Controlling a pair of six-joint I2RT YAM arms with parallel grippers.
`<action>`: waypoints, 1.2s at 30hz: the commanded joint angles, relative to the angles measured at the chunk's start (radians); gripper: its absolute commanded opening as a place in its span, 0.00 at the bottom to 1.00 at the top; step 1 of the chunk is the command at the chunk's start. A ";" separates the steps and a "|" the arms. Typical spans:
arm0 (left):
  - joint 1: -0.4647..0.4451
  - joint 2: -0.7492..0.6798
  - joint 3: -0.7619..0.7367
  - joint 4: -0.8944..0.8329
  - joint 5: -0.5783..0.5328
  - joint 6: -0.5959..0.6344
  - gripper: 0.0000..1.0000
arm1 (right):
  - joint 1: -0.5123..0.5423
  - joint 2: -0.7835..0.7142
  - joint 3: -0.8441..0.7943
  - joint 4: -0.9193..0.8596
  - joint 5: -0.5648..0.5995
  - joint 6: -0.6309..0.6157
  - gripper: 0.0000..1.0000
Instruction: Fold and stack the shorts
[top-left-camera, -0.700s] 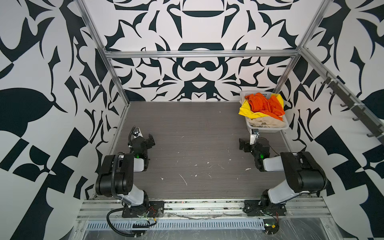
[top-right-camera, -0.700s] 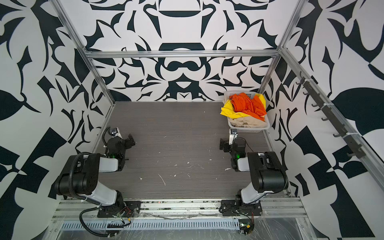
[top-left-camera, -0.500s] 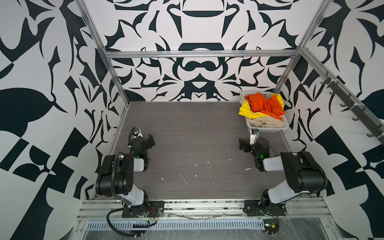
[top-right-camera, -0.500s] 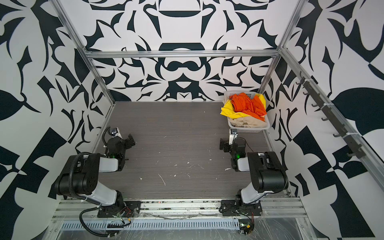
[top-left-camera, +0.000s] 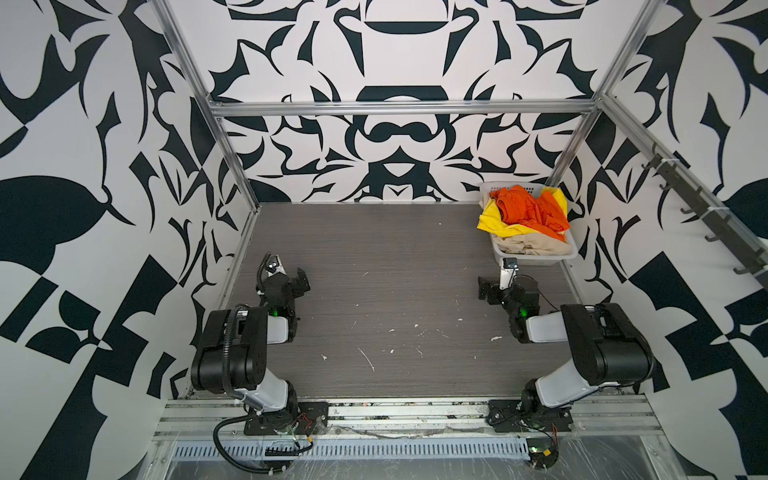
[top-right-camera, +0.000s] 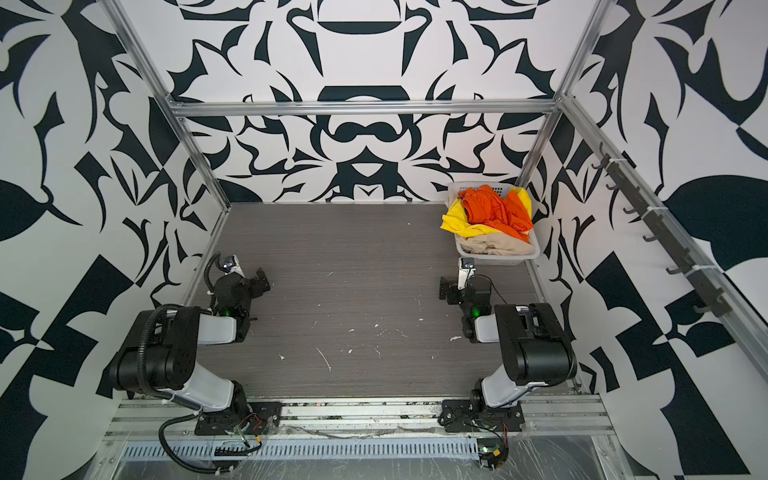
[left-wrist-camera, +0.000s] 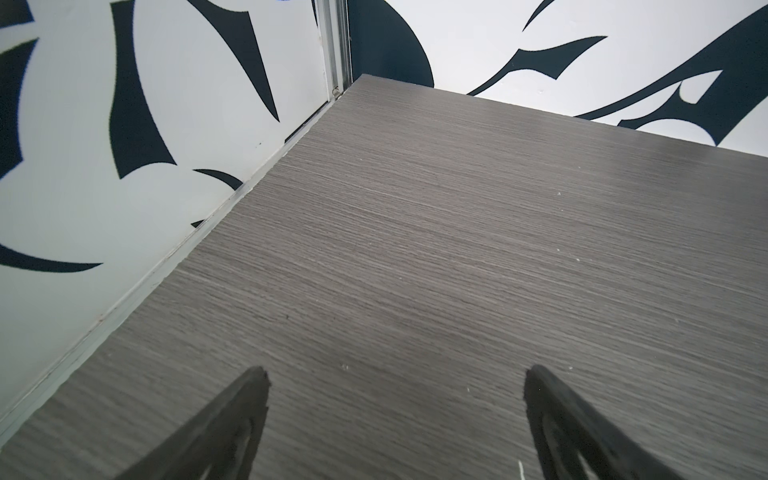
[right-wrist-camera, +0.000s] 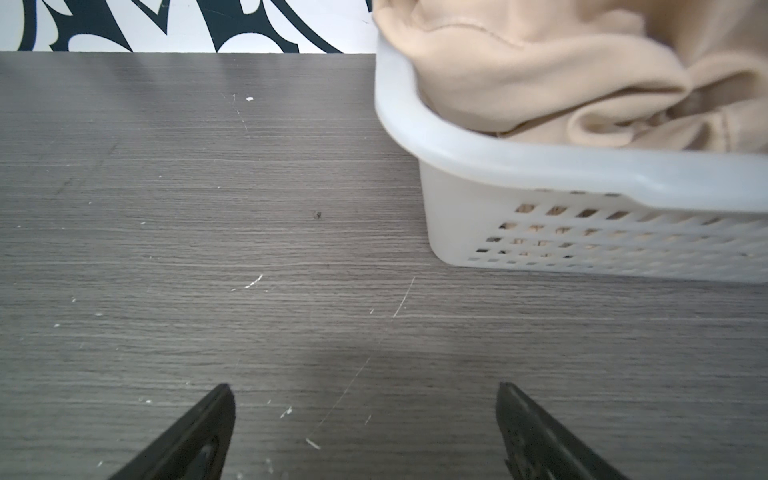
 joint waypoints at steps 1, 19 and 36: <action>0.000 -0.005 0.012 0.008 0.009 -0.003 0.99 | 0.007 -0.013 0.025 0.031 0.010 -0.005 1.00; -0.007 -0.131 0.059 -0.173 0.088 0.029 0.97 | 0.006 -0.191 0.049 -0.162 0.007 -0.008 1.00; -0.131 -0.245 0.507 -0.790 0.464 -0.262 0.86 | -0.017 -0.269 0.922 -1.450 0.059 0.235 1.00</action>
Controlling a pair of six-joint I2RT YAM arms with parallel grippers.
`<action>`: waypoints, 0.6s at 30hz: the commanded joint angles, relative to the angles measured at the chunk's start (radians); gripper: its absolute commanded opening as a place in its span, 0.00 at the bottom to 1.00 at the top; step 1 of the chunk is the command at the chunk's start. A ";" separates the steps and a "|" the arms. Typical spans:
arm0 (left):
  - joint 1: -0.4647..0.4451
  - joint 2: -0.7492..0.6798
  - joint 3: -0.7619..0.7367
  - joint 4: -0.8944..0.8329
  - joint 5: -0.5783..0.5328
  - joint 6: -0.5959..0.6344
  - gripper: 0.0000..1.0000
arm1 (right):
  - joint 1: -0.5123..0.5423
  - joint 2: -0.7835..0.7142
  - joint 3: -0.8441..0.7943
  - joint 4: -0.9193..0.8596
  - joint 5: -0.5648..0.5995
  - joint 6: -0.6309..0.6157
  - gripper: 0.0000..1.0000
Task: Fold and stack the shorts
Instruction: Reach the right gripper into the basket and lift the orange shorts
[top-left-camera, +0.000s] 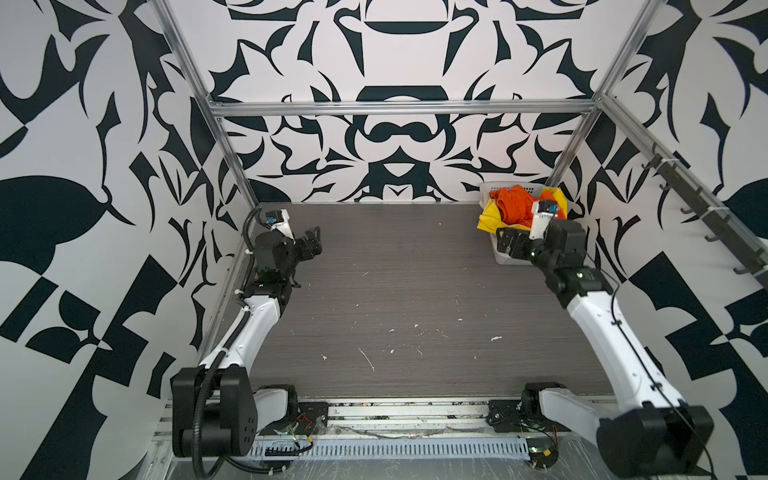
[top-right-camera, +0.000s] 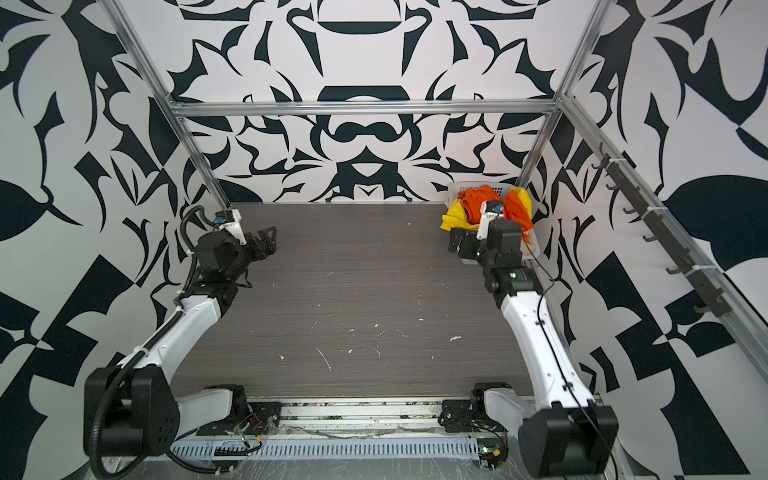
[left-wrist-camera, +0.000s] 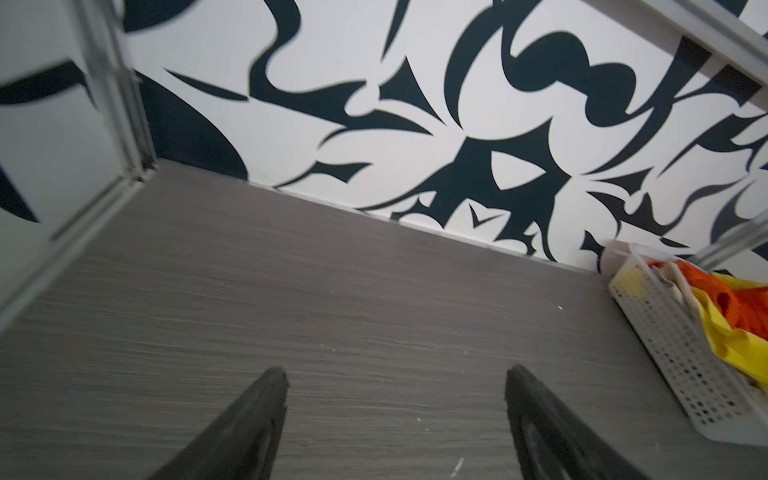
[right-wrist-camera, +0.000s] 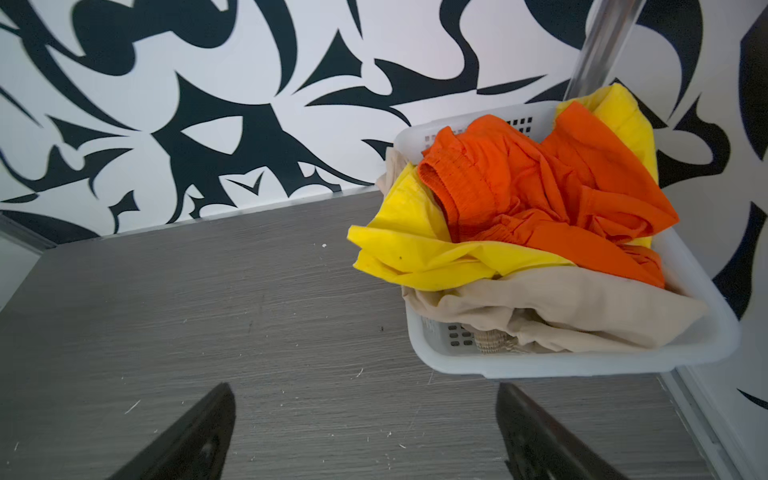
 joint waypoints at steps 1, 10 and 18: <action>-0.037 0.071 0.078 -0.137 0.084 -0.059 0.86 | -0.024 0.194 0.208 -0.265 0.083 0.016 1.00; -0.062 0.145 0.116 -0.138 0.104 -0.074 0.86 | -0.089 0.726 0.748 -0.294 0.093 -0.028 0.98; -0.070 0.210 0.154 -0.137 0.127 -0.086 0.86 | -0.096 1.087 1.164 -0.357 0.100 -0.023 0.97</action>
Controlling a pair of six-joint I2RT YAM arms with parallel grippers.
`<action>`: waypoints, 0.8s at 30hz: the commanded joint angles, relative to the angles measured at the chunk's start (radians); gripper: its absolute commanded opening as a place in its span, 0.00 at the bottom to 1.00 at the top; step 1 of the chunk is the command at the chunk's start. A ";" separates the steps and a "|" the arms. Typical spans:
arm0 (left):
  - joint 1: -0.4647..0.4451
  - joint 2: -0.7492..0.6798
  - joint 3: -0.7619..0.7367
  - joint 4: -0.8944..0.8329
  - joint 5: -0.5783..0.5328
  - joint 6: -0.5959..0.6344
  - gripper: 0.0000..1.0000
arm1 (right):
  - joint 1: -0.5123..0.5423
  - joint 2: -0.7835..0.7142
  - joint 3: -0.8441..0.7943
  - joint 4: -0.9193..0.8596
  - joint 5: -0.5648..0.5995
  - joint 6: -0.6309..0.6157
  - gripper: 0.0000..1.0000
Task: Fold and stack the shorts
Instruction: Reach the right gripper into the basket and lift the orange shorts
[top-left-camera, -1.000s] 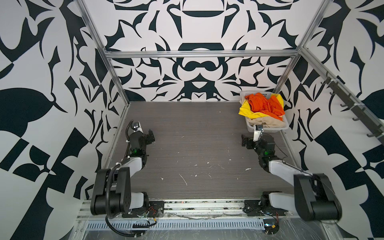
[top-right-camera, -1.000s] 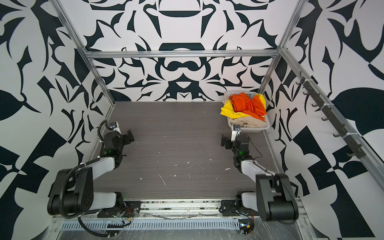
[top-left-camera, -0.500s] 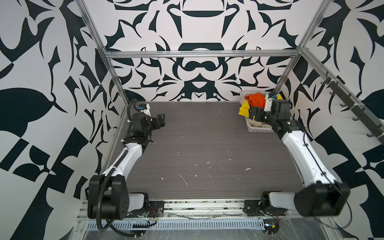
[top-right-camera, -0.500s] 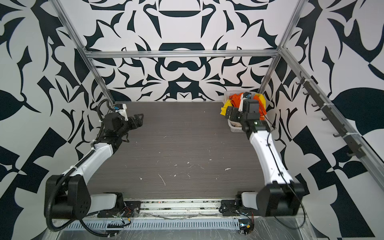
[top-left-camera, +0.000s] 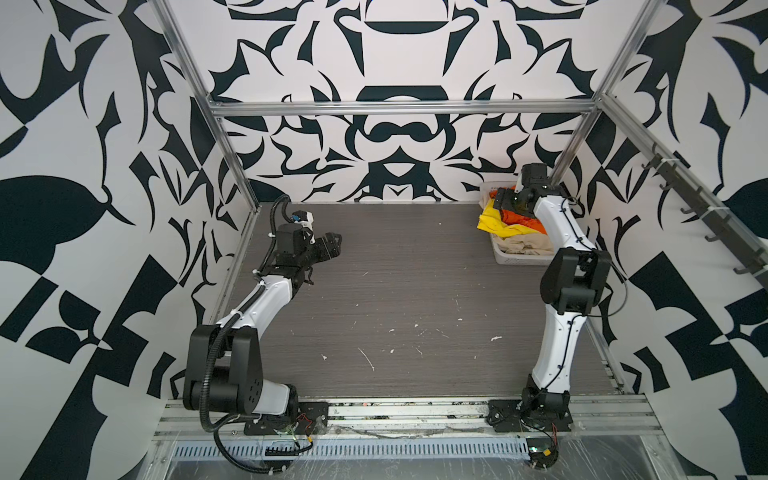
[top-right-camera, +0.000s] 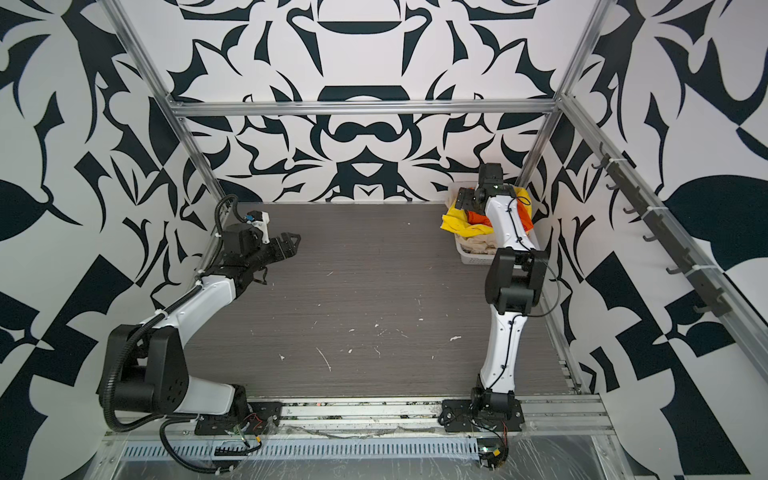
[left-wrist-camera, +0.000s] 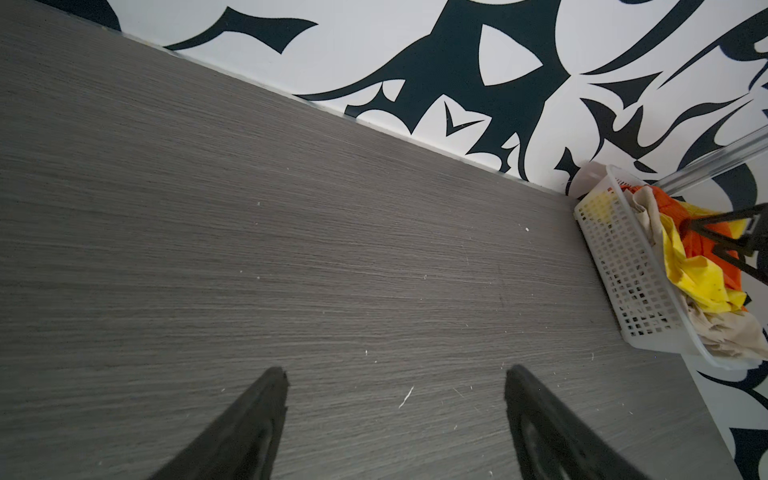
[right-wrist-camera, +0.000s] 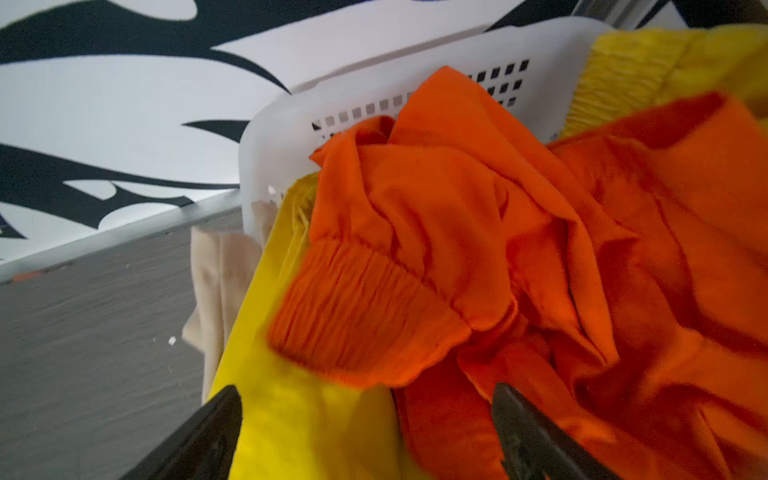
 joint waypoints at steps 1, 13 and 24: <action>-0.004 0.033 0.053 -0.011 0.029 -0.026 0.86 | 0.004 0.064 0.171 -0.055 0.043 -0.004 0.96; -0.007 0.080 0.083 -0.003 0.031 -0.047 0.86 | 0.007 0.156 0.343 -0.051 0.110 -0.010 0.21; -0.026 0.019 0.082 -0.027 0.006 -0.021 0.86 | 0.045 -0.281 -0.025 0.326 0.222 -0.057 0.00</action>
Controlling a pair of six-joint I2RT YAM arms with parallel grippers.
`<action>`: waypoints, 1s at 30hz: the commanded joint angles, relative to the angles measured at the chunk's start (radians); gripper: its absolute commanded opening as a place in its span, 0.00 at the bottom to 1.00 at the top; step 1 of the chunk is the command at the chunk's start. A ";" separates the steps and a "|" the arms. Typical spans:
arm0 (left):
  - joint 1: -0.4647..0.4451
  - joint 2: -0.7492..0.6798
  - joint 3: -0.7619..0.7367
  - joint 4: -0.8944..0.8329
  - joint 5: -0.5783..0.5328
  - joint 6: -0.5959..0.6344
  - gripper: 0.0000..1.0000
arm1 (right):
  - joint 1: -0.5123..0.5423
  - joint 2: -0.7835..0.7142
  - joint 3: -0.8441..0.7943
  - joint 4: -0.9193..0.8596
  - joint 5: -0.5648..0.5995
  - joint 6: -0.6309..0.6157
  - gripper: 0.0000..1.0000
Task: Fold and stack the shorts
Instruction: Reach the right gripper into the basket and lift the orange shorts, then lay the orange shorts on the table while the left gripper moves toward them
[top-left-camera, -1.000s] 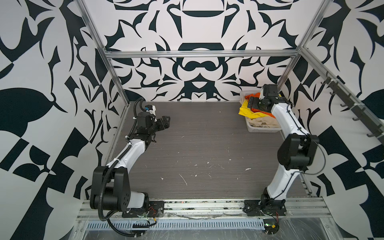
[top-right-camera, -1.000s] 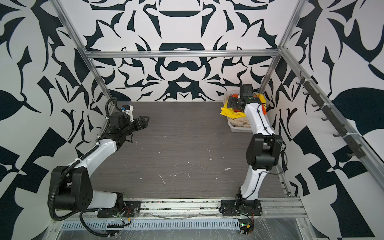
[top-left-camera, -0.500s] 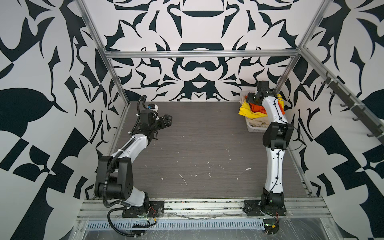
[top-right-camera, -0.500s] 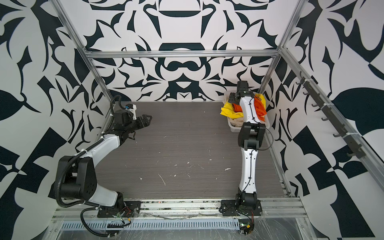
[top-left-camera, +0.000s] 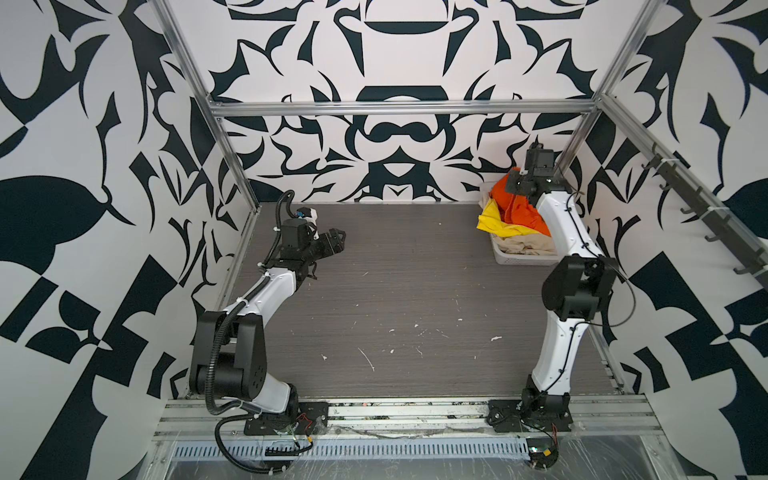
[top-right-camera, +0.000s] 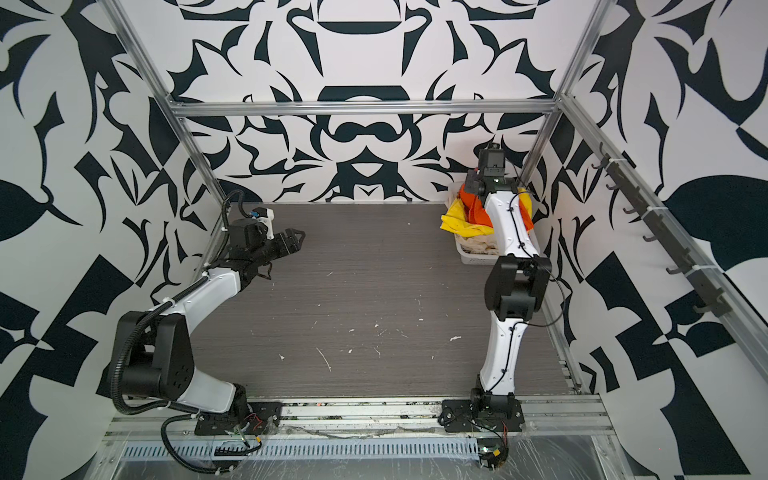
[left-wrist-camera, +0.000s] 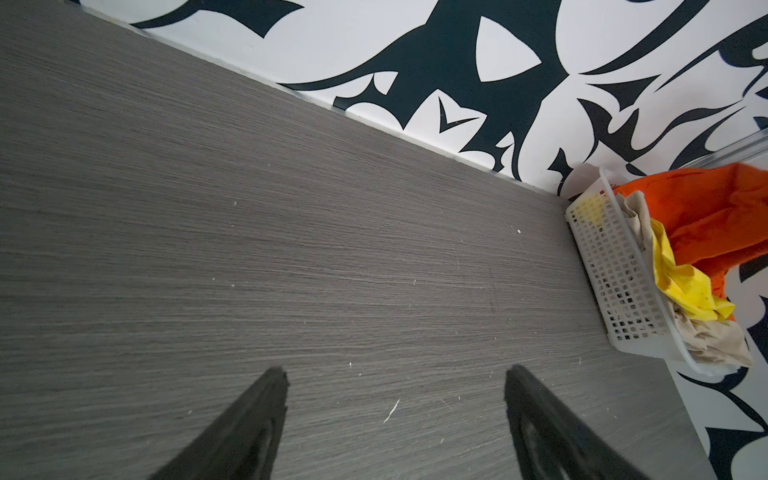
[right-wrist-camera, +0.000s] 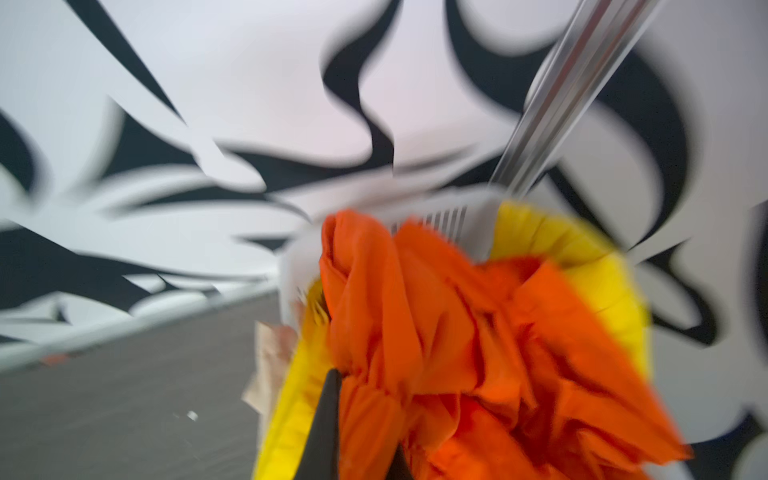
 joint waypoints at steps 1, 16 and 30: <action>-0.008 -0.048 0.027 -0.025 -0.010 0.014 0.86 | 0.007 -0.121 0.008 0.186 0.089 -0.033 0.00; -0.025 -0.151 0.015 -0.019 -0.009 0.051 0.86 | 0.015 -0.255 0.226 0.277 -0.029 -0.064 0.00; -0.028 -0.326 -0.041 -0.021 -0.051 0.076 0.86 | 0.132 -0.491 0.297 0.242 -0.445 0.065 0.00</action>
